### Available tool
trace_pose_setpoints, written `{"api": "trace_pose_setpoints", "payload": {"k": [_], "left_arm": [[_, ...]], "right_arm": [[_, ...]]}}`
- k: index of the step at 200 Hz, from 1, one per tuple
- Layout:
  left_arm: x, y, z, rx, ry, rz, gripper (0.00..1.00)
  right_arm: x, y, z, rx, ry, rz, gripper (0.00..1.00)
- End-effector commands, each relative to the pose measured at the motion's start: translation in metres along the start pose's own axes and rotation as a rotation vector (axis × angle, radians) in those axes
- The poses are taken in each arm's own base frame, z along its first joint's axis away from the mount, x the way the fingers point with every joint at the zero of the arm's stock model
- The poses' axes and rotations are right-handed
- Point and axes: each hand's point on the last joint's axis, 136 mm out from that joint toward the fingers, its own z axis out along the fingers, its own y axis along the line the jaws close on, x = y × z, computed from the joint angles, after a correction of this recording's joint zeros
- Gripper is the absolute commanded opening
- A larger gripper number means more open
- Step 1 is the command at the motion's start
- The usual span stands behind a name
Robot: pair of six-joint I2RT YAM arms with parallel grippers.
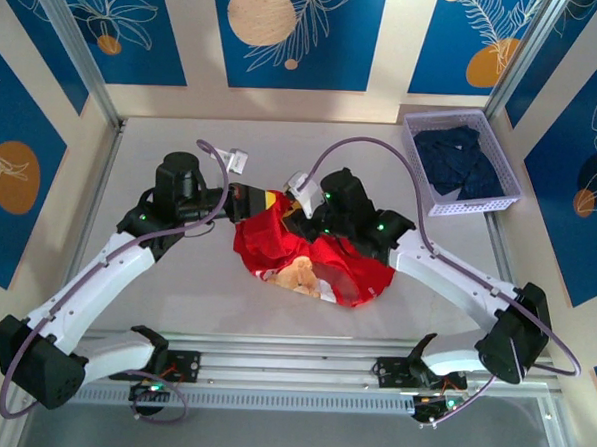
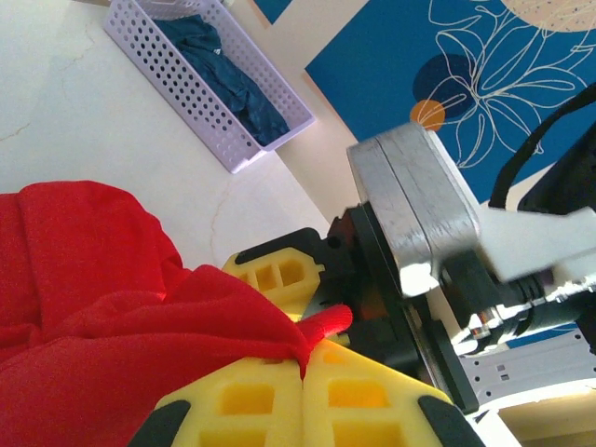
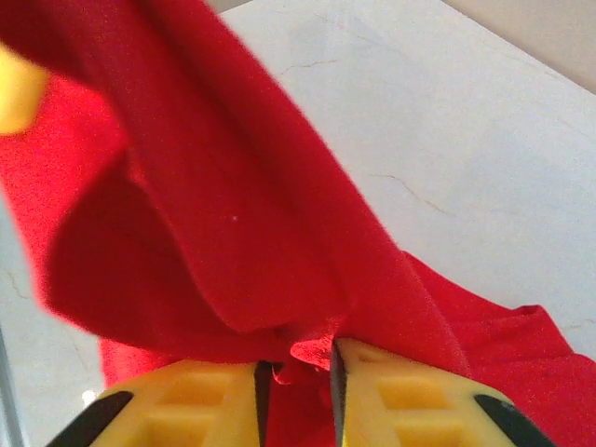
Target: Fold the inside-out t-shirt
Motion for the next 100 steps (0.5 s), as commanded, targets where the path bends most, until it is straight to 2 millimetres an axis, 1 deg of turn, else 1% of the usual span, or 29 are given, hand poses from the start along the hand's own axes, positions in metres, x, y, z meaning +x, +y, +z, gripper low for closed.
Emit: {"api": "trace_pose_setpoints", "payload": {"k": [1, 16, 22, 41, 73, 100], "left_arm": [[-0.007, -0.010, -0.006, 0.026, -0.010, 0.036, 0.00], [-0.007, -0.009, -0.006, 0.013, -0.012, 0.041, 0.00], [-0.007, -0.007, -0.006, 0.004, -0.012, 0.043, 0.00], [-0.007, -0.001, -0.007, -0.030, -0.018, 0.048, 0.00], [-0.007, 0.016, -0.011, -0.138, -0.031, 0.064, 0.00], [-0.007, 0.025, -0.012, -0.184, -0.030, 0.082, 0.00]], "right_arm": [[-0.025, -0.007, -0.005, 0.009, -0.074, 0.004, 0.17], [-0.026, -0.007, -0.007, -0.003, -0.081, 0.016, 0.10], [-0.026, -0.007, -0.008, -0.007, -0.083, 0.021, 0.08], [-0.025, -0.006, -0.015, -0.031, -0.090, 0.042, 0.00], [-0.020, -0.001, -0.037, -0.117, -0.106, 0.109, 0.00], [-0.018, 0.003, -0.053, -0.182, -0.132, 0.156, 0.00]]}}
